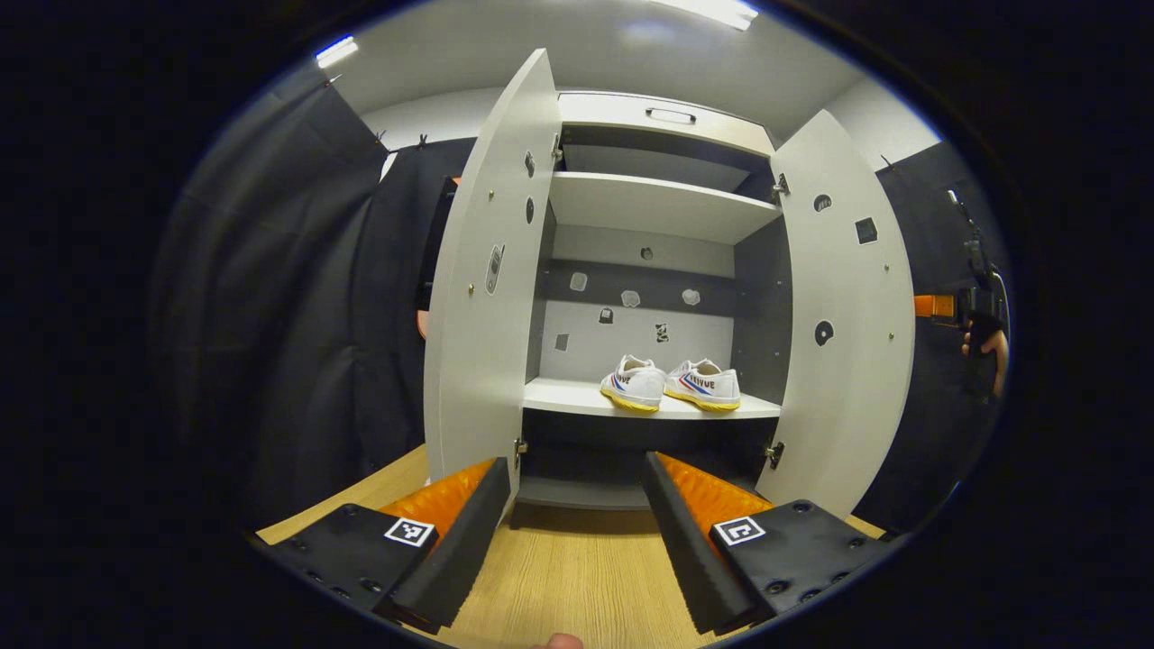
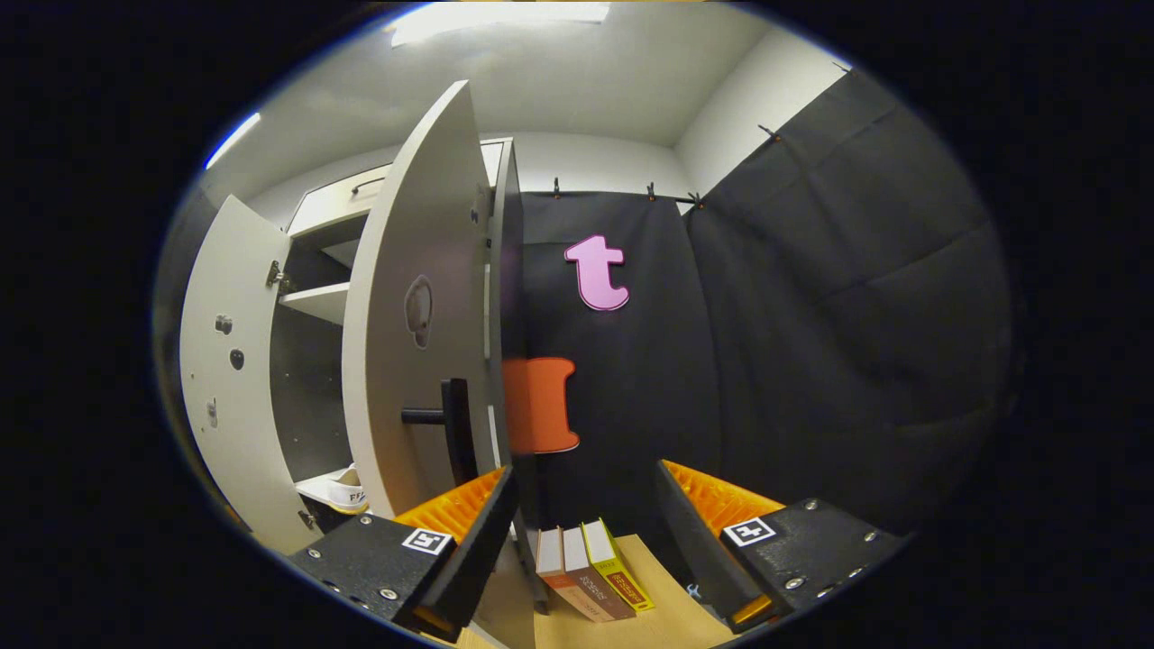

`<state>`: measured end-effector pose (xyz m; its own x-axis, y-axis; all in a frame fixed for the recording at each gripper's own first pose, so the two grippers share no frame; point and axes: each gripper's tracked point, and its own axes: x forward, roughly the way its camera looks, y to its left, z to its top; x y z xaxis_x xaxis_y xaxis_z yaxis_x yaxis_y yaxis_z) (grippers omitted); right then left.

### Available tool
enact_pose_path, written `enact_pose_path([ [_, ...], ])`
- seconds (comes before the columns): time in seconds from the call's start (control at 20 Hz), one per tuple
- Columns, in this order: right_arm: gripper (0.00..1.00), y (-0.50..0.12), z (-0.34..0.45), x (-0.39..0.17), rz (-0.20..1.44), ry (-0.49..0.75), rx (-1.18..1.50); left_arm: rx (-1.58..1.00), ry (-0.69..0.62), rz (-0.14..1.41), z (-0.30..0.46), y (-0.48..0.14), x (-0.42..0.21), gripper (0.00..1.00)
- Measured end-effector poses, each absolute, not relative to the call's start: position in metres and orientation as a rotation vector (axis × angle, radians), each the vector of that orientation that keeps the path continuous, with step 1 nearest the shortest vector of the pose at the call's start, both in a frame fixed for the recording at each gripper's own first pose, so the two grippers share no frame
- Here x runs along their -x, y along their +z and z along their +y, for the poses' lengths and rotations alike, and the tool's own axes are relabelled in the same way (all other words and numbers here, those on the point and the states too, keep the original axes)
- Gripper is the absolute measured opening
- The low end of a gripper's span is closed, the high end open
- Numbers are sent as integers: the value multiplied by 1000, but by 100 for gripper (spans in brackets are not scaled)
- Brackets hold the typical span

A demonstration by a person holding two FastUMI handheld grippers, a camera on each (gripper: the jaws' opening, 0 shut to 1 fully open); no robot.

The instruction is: Grab one shoe with the right hand and put it into the shoe cabinet, grab the other shoe with the left hand and put it into the shoe cabinet; then close the right door with the right hand and the left door with the left hand.

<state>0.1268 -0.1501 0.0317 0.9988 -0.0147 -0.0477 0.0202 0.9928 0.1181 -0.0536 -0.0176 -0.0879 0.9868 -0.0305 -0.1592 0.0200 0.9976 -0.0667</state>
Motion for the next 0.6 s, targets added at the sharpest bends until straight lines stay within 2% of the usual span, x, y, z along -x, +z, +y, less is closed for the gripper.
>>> enact_pose_path([
  [0.05, 93, 32, -149, -127, 41, -22, -106, 69, -24, 166, -17, -89, 54, 97],
  [0.3, 91, 37, -129, -124, 44, 6, -25, 75, -39, 174, -18, -93, 50, 97],
  [0.6, 90, 37, -78, -117, 56, 112, -66, 78, -58, 180, -21, -95, 47, 97],
])
